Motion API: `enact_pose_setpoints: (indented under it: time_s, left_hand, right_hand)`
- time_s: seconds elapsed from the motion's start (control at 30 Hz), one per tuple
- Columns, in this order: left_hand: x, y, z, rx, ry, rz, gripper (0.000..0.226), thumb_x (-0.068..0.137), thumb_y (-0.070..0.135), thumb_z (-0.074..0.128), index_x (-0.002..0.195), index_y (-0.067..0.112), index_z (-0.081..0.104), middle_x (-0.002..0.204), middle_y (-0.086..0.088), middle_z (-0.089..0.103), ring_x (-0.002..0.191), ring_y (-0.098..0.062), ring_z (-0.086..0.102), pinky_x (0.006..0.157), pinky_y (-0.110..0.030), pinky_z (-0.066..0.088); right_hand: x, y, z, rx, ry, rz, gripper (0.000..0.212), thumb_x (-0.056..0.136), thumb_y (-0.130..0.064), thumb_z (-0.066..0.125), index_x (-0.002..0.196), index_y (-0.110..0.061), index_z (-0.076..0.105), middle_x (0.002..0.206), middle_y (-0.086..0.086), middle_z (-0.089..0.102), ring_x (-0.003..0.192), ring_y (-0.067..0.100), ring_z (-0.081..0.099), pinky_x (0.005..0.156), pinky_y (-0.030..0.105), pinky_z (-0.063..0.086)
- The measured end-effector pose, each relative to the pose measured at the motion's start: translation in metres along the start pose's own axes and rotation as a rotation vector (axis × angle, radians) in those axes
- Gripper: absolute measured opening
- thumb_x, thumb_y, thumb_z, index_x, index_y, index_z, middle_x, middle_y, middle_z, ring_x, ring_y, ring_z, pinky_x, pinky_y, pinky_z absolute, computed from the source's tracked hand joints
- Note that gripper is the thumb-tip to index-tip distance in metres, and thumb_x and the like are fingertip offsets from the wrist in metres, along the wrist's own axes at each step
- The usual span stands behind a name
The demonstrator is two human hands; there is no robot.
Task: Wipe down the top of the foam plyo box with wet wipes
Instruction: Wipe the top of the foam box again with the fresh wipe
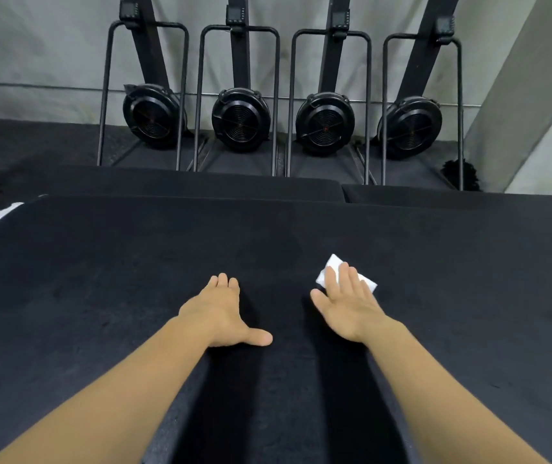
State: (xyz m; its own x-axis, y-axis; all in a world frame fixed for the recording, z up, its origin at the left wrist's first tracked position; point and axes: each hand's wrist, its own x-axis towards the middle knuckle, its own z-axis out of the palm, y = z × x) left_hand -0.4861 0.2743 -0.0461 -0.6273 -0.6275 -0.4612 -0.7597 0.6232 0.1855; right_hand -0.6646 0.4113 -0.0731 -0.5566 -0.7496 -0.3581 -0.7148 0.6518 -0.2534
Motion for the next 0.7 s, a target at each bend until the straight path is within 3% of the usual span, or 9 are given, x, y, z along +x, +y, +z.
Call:
enact_pose_setpoints:
  time_s: [0.23, 0.37, 0.53, 0.7]
  left_hand:
    - [0.006, -0.007, 0.011, -0.051, 0.086, 0.045, 0.132, 0.060, 0.077, 0.070, 0.155, 0.020, 0.000, 0.162, 0.001, -0.006, 0.148, -0.013, -0.009, 0.119, -0.036, 0.020]
    - [0.003, -0.008, 0.010, -0.089, 0.075, 0.074, 0.128, 0.063, 0.072, 0.072, 0.155, 0.020, -0.001, 0.162, -0.003, -0.007, 0.148, -0.016, -0.011, 0.120, -0.036, 0.013]
    - [0.004, -0.001, 0.002, 0.028, 0.013, 0.015, 0.130, 0.066, 0.077, 0.066, 0.155, 0.013, -0.003, 0.162, -0.005, -0.008, 0.149, -0.019, -0.007, 0.121, -0.039, 0.014]
    - [0.003, -0.001, 0.001, 0.001, 0.005, 0.007, 0.129, 0.066, 0.075, 0.068, 0.155, 0.015, -0.005, 0.162, -0.003, -0.010, 0.149, -0.018, -0.009, 0.121, -0.041, 0.012]
  right_hand:
    - [0.017, -0.092, 0.022, 0.051, -0.037, -0.273, 0.061, 0.105, -0.048, 0.008, 0.159, -0.022, -0.005, 0.164, 0.004, -0.021, 0.150, 0.016, -0.023, 0.122, 0.036, -0.011]
    - [0.021, -0.099, 0.023, 0.023, -0.016, -0.342, 0.057, 0.106, -0.045, 0.009, 0.159, -0.026, 0.006, 0.166, 0.001, -0.014, 0.152, 0.015, -0.016, 0.123, 0.035, -0.007]
    - [0.031, -0.057, 0.009, -0.109, 0.067, -0.267, 0.055, 0.107, -0.037, 0.013, 0.158, -0.020, 0.003, 0.165, 0.008, -0.012, 0.152, 0.024, -0.013, 0.123, 0.039, -0.001]
    - [0.037, 0.019, -0.012, -0.019, 0.132, -0.088, 0.053, 0.106, -0.039, 0.017, 0.155, -0.020, 0.014, 0.163, 0.007, 0.005, 0.151, 0.024, 0.001, 0.121, 0.042, 0.010]
